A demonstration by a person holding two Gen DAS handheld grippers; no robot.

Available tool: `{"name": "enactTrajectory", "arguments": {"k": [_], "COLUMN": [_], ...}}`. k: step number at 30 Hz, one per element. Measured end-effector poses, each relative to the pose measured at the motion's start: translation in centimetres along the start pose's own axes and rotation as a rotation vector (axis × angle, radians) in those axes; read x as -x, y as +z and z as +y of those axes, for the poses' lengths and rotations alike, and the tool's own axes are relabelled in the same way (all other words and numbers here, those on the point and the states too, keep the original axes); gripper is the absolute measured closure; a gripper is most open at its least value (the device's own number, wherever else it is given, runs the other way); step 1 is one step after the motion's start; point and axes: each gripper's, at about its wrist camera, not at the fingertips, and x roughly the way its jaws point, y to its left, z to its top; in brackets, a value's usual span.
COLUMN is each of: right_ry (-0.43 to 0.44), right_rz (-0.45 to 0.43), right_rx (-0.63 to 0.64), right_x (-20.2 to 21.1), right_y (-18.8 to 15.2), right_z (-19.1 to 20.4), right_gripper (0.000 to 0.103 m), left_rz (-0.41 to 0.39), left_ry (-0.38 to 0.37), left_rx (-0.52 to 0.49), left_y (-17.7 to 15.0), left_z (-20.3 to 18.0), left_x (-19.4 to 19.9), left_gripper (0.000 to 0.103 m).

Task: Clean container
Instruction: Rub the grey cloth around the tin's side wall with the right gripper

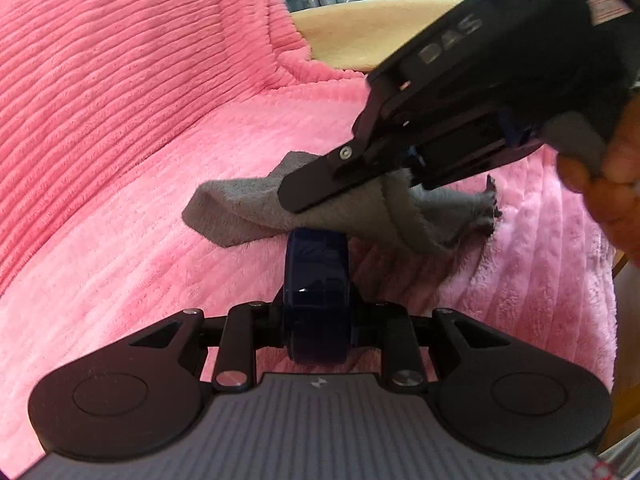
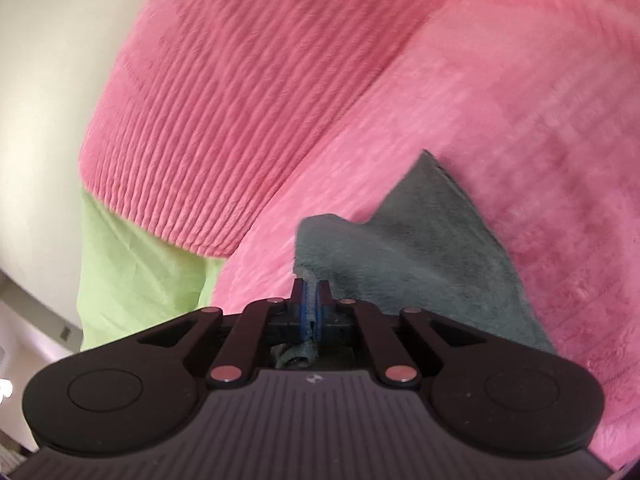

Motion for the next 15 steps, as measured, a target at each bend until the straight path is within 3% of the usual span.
{"name": "enactTrajectory", "arguments": {"k": [7,9,10,12,14,15], "right_ry": [-0.055,-0.055,-0.053,-0.049,-0.044,-0.040], "right_rz": [-0.005,-0.011,-0.017,-0.035,-0.054,-0.065], "right_rx": [0.001,-0.007,-0.015,-0.024,-0.031,-0.033], "right_x": [-0.5,-0.5,-0.5,-0.1,0.3,0.5], "right_y": [-0.3,-0.4,-0.4,-0.3,-0.2,-0.1], "right_z": [-0.7,-0.6,-0.6,-0.5,-0.5,-0.4], "right_gripper": [0.101,0.101,0.101,0.101,0.100,0.100], "left_rz": [0.004,-0.012,-0.026,-0.047,-0.054,-0.051], "left_ry": [0.000,-0.005,-0.005,-0.008,-0.010,-0.007], "left_rx": [-0.017,-0.011,-0.008,-0.008,-0.007,-0.005], "left_y": [0.4,0.7,1.0,1.2,1.2,1.2], "left_z": [-0.3,-0.1,0.0,0.1,0.2,0.2], "left_x": [0.2,0.9,1.2,1.6,1.7,1.5], "left_gripper": [0.070,0.052,0.051,0.054,0.073,0.073]}}
